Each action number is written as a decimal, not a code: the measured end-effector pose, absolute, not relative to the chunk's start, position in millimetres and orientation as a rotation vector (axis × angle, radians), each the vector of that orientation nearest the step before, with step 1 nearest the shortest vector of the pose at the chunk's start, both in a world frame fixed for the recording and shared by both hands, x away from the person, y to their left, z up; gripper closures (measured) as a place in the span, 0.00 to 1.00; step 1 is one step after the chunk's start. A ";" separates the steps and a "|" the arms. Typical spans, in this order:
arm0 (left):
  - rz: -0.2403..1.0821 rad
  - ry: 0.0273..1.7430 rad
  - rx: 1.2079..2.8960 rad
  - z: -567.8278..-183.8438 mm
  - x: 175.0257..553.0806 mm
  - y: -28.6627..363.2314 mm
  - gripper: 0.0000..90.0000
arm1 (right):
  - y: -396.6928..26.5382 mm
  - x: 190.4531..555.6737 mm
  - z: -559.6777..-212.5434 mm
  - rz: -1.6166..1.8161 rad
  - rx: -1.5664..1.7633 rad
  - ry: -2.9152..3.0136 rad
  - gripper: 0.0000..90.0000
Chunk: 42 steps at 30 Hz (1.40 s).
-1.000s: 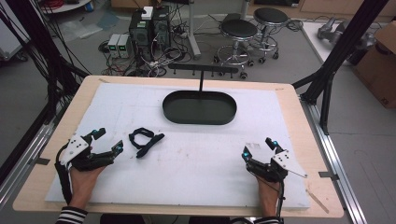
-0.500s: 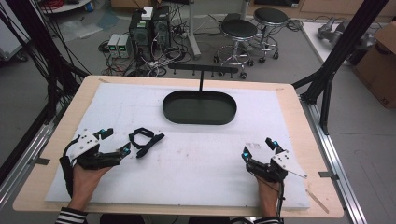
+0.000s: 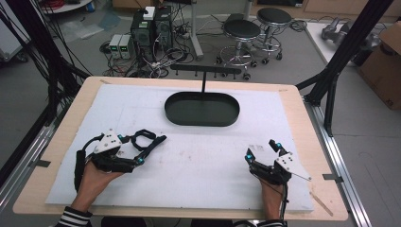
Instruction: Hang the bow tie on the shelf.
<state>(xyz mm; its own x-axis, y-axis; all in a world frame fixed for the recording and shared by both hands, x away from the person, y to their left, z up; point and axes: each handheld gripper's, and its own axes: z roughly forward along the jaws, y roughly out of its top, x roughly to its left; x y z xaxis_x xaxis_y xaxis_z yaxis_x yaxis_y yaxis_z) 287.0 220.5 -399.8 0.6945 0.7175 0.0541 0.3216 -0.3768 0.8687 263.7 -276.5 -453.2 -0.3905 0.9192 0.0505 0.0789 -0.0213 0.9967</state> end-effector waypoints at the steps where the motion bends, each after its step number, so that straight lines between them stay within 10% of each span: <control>1: 0.536 0.804 1.977 -399.8 287.3 219.0 0.17 | -276.6 263.7 -453.2 1.494 1.074 1.542 0.09; 20: 0.506 0.835 2.276 -412.6 296.8 189.0 0.19 | -278.8 264.8 -453.2 1.506 1.076 1.534 0.09; 42: 0.498 0.897 2.365 -419.0 302.9 175.4 0.46 | -280.0 264.9 -453.3 1.518 1.094 1.525 0.09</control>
